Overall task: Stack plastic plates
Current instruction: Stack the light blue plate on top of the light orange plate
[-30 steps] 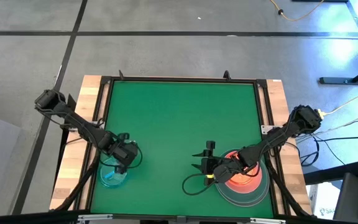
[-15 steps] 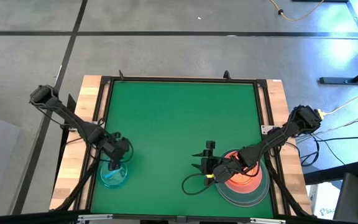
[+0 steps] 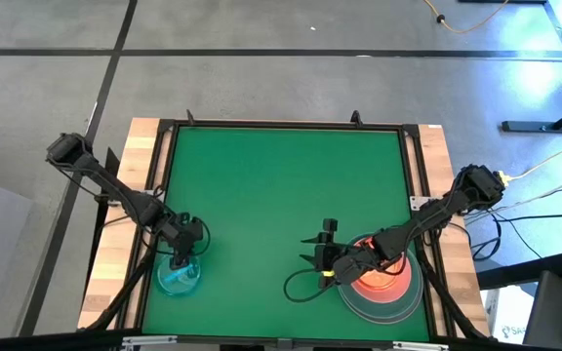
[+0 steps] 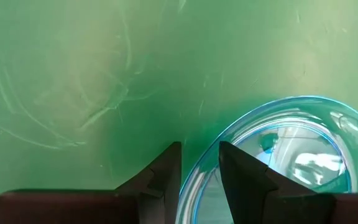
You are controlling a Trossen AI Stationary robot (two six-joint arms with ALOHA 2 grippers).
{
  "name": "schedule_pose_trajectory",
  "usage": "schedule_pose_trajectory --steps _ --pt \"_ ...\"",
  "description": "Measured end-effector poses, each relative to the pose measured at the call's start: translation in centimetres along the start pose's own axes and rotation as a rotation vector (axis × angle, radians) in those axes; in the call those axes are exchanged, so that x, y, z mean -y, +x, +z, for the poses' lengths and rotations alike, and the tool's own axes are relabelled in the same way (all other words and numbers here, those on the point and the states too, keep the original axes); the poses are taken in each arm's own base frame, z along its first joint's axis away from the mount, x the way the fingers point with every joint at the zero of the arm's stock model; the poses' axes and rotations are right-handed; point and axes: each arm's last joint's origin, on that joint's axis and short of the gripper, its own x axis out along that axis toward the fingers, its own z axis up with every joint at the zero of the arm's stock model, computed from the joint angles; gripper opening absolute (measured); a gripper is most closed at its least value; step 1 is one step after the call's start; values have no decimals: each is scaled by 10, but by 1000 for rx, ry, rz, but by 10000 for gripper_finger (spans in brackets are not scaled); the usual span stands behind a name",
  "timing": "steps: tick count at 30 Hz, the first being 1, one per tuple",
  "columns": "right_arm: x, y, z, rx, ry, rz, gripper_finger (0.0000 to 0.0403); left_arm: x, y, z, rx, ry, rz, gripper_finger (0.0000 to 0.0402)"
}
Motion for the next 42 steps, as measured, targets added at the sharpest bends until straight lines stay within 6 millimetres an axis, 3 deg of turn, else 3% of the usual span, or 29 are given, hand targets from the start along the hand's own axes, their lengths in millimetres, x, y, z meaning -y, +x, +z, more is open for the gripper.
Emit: schedule_pose_trajectory --steps 8,17,21,27,33,42 --pt "0 0 0 0 0 0 174 -1 0 2 49 3 35 93" --pt "0 0 0 0 0 0 174 -1 0 2 50 3 36 13" --pt "0 0 0 0 0 0 174 0 0 4 83 20 40 5" --pt "0 0 0 0 0 0 174 8 -2 18 263 78 -3 3" --pt "0 0 0 0 0 -1 174 12 -7 36 443 22 -39 3" --pt "0 0 0 0 0 -1 174 11 0 65 697 62 78 3"
